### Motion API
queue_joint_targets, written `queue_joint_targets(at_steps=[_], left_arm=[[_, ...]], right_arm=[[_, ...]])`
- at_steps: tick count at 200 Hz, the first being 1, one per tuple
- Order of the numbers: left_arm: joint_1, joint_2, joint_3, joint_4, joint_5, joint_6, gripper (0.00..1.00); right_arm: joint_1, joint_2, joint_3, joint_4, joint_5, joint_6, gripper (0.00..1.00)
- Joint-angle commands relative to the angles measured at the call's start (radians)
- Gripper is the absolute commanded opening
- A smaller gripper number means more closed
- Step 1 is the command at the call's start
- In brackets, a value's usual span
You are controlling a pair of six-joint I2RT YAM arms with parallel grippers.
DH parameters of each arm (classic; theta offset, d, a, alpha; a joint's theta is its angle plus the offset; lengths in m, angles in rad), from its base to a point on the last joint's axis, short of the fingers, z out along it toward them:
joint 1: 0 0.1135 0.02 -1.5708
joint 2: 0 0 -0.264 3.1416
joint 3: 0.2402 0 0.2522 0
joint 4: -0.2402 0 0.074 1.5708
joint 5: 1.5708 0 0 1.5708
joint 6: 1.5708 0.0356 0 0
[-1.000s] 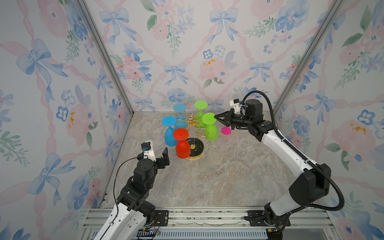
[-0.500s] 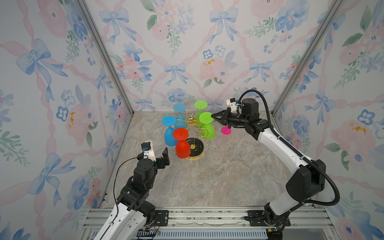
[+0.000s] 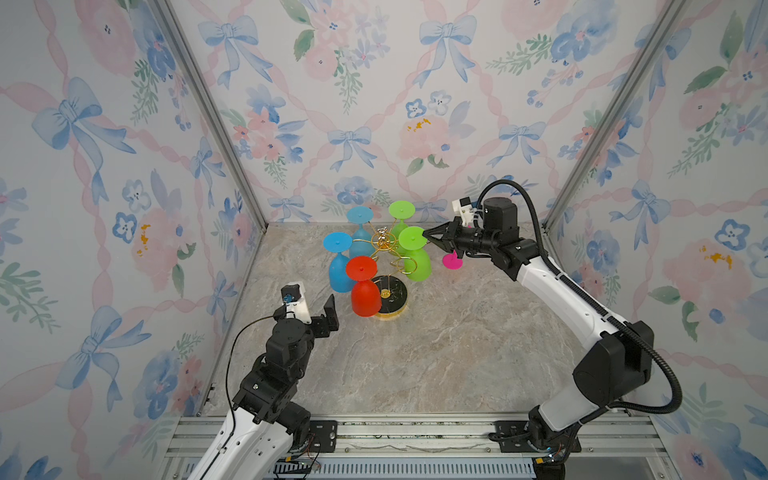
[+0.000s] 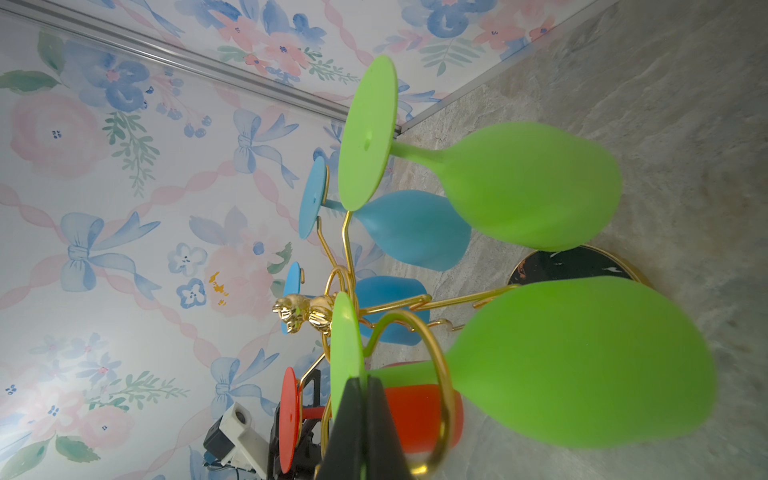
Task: Take the wine glass off the wine glass rack
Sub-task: 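Close the right gripper on the green glass's foot, then pull the green glass off the rack with the right gripper while the left reaches in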
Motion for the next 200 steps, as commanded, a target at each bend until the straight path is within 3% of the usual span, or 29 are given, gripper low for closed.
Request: queue_joint_targets(at_steps=[1,78,150,200], left_arm=[[0.008,-0.015,-0.015,0.015,-0.005,0.005,0.95],[0.008,-0.028,0.018,-0.029,0.04,-0.008,0.95],[0.007,0.026,0.119,-0.064,0.308,0.003,0.94],[0.008,0.035,0.176,-0.07,0.524,-0.033,0.91]], right_arm=[[0.008,-0.055,-0.009,-0.023,-0.02,-0.032,0.0],[0.007,-0.14,-0.06,-0.087,-0.01,-0.087,0.0],[0.003,-0.216,-0.108,-0.172,-0.013,-0.175,0.0],[-0.031,-0.313,-0.19,-0.27,0.046,-0.273,0.0]])
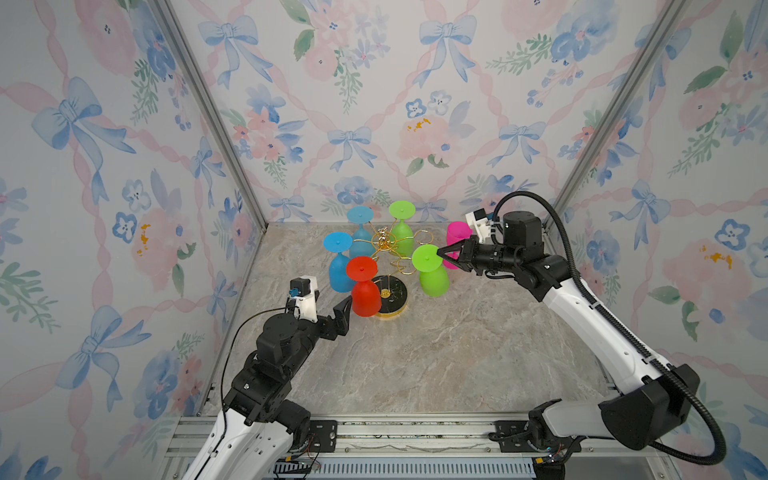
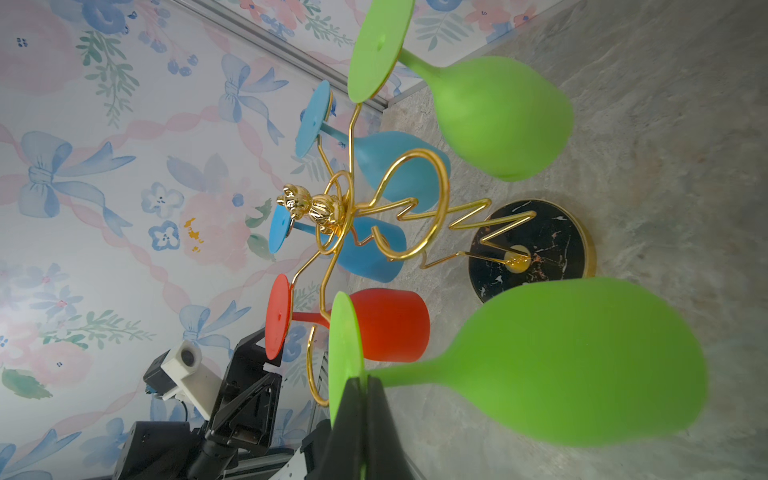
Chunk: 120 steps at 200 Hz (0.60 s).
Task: Take the wine glass off the wine glass rack
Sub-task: 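Pull the green glass off the rack with the right gripper while the left reaches in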
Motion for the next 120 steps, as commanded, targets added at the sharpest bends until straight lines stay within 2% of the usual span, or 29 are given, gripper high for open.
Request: queue_joint_targets(at_steps=[1,28,57,82,120], left_arm=[[0.007,0.011,0.05,-0.006,0.168,-0.025,0.91],[0.008,0.052,0.055,-0.006,0.338,-0.051,0.91],[0.007,0.086,0.055,-0.004,0.461,-0.067,0.87],[0.005,0.083,0.064,-0.003,0.543,-0.086,0.86],[-0.02,0.074,0.071,0.036,0.579,-0.153,0.85]], right_arm=[[-0.021,-0.066,-0.048,-0.07,0.031,-0.081,0.0],[-0.031,-0.116,-0.094,-0.099,0.053,-0.135,0.0],[-0.029,-0.143,-0.129,-0.104,0.056,-0.168,0.0],[-0.022,-0.16,-0.143,-0.118,0.056,-0.218,0.0],[-0.001,-0.19,-0.177,-0.102,0.056,-0.267,0.0]])
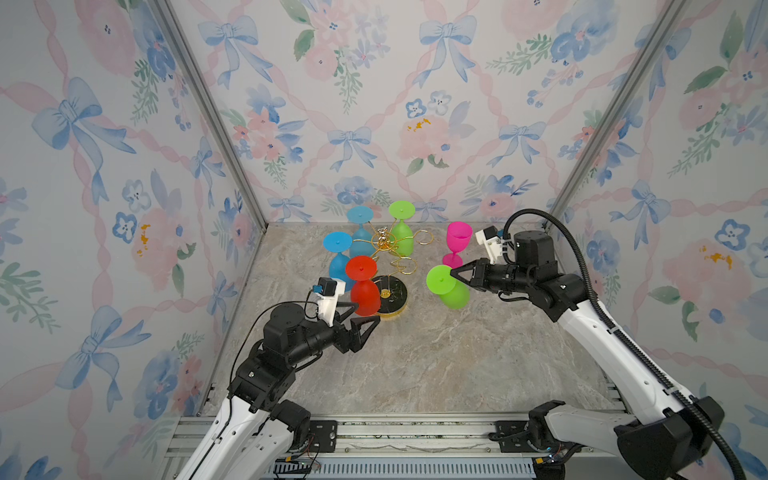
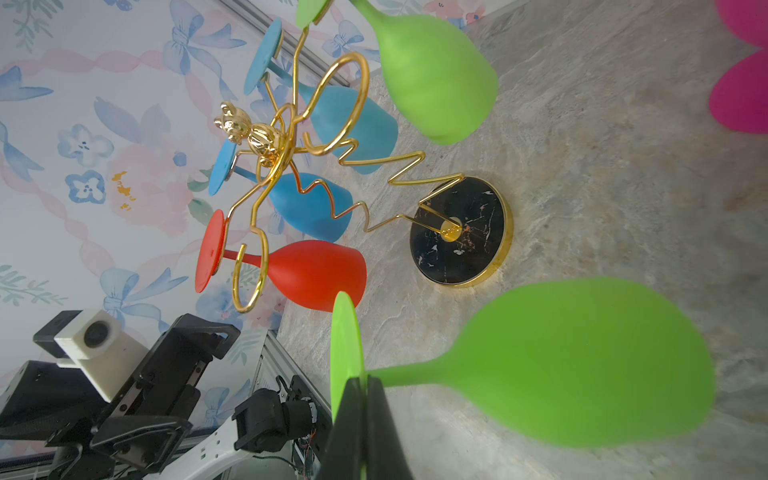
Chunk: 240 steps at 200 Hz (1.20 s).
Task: Take the wine glass off the wine glass rack
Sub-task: 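Pull the green glass off the rack with the right gripper while the left reaches in, then close the left gripper on the green glass's foot beside the right gripper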
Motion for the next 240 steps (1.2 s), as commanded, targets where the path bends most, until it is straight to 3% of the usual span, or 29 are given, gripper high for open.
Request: queue_joint_targets(at_steps=[1,45,82,111,155,240], left_arm=[[-0.019,-0.011,0.026,0.043,0.072,-0.066,0.85],[-0.166,0.012,-0.019,0.233,0.013,-0.168,0.85],[-0.335,0.132,-0.073,0.457,-0.078,-0.234,0.83],[-0.412,0.234,-0.053,0.534,-0.131,-0.258,0.77],[-0.431,0.325,-0.061,0.67,-0.157,-0.334,0.73],[-0.453,0.441,0.06,0.698,-0.072,-0.362,0.62]], right_arm=[[0.02,-0.045,-0.027,0.002,0.008,-0.065,0.0],[0.053,-0.101,-0.056,0.013,0.011,-0.131,0.0],[0.065,-0.168,-0.103,0.033,0.012,-0.169,0.0],[0.071,-0.227,-0.136,0.042,0.013,-0.194,0.0],[0.097,-0.337,-0.173,0.051,0.028,-0.25,0.0],[0.158,-0.417,-0.236,0.13,0.01,-0.255,0.0]])
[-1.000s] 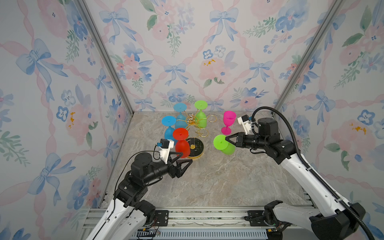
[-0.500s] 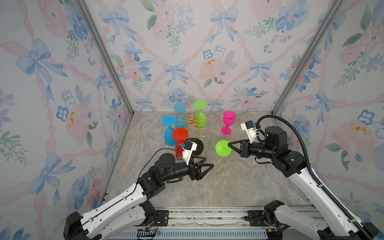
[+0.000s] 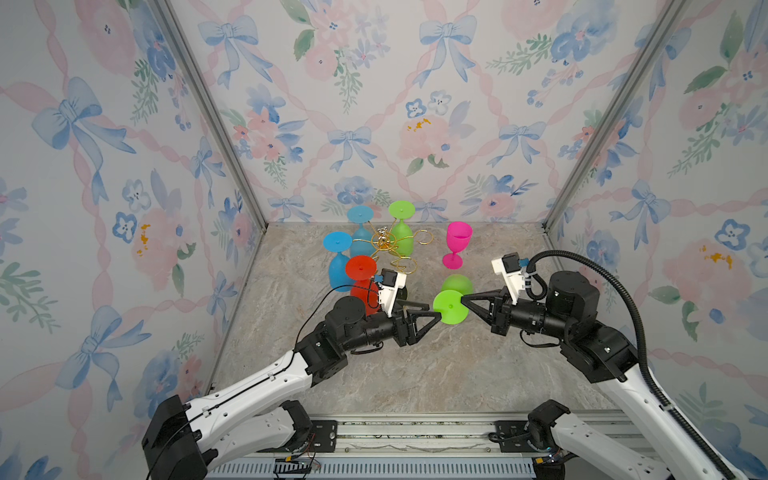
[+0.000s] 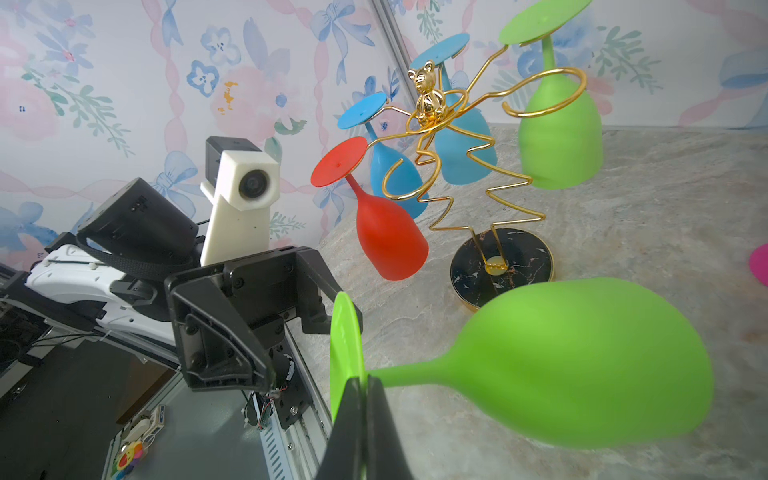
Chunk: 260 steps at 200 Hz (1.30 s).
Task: Take the wine glass off the wine glass rack
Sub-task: 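Close the left gripper on the green glass's foot beside the right gripper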
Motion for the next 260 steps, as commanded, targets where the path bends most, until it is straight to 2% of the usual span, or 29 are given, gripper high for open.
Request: queue_joint_targets(at_steps=[1,95,137,176,210,260], left_arm=[[-0.008,0.01,0.038,0.055,0.04,-0.018,0.61],[-0.01,0.036,0.036,0.081,0.058,-0.048,0.48],[-0.01,0.053,0.04,0.085,0.067,-0.051,0.38],[-0.01,0.057,0.039,0.084,0.068,-0.051,0.32],[-0.009,0.057,0.039,0.085,0.062,-0.052,0.2],[-0.008,0.056,0.039,0.085,0.055,-0.052,0.09]], right_arm=[[0.015,-0.017,-0.023,0.051,-0.006,-0.019,0.0],[0.021,-0.027,-0.059,0.135,-0.017,0.015,0.0],[0.021,-0.021,-0.068,0.152,-0.006,0.028,0.0],[0.021,-0.022,-0.081,0.164,0.011,0.033,0.0],[0.021,-0.018,-0.093,0.172,0.01,0.039,0.0],[0.021,-0.022,-0.1,0.168,0.014,0.04,0.01]])
